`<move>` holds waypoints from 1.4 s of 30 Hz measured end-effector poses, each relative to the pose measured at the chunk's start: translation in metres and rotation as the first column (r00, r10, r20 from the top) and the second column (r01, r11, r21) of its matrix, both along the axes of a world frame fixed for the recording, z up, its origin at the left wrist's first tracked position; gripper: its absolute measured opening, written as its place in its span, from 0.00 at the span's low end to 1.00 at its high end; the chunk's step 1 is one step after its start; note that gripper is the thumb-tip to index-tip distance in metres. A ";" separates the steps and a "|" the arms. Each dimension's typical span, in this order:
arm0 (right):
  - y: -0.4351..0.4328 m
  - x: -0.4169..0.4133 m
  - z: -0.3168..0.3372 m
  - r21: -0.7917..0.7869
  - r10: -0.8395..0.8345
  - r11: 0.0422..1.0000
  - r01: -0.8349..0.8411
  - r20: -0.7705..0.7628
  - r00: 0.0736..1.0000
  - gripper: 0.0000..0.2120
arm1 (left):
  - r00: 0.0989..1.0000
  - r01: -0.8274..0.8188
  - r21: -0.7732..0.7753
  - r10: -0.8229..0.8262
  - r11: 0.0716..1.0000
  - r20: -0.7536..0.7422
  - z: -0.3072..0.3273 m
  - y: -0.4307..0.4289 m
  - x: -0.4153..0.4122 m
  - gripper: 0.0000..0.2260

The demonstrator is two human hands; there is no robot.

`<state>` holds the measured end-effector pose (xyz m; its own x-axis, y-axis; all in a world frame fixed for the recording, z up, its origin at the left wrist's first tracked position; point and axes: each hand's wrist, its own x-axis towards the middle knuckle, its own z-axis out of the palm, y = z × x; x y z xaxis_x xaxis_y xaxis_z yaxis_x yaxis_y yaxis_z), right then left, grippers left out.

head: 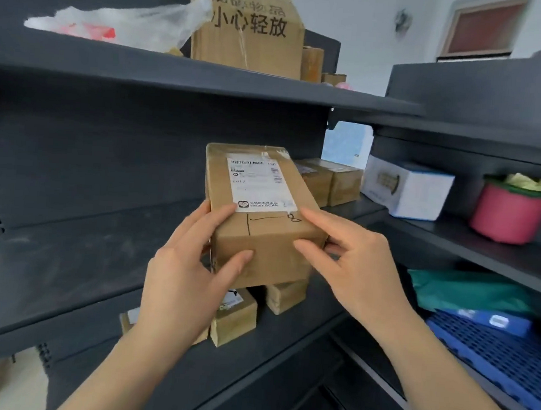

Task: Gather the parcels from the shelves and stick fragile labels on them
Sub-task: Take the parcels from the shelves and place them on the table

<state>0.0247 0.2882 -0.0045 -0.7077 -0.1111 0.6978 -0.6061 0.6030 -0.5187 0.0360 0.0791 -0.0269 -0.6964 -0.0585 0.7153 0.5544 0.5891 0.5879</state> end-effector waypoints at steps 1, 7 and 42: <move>0.013 0.010 -0.001 -0.002 -0.037 0.999 0.037 0.000 0.999 0.23 | 0.999 0.035 0.002 -0.035 0.999 0.002 -0.001 0.012 0.004 0.26; 0.103 0.089 -0.013 0.008 -0.268 0.964 0.267 0.046 0.962 0.22 | 0.962 0.266 -0.022 -0.263 0.964 0.075 -0.015 0.108 0.029 0.27; 0.543 0.616 -0.089 0.156 -0.916 -0.169 0.973 0.339 -0.214 0.22 | -0.099 0.989 -0.073 -0.934 -0.132 0.343 -0.084 0.774 0.390 0.26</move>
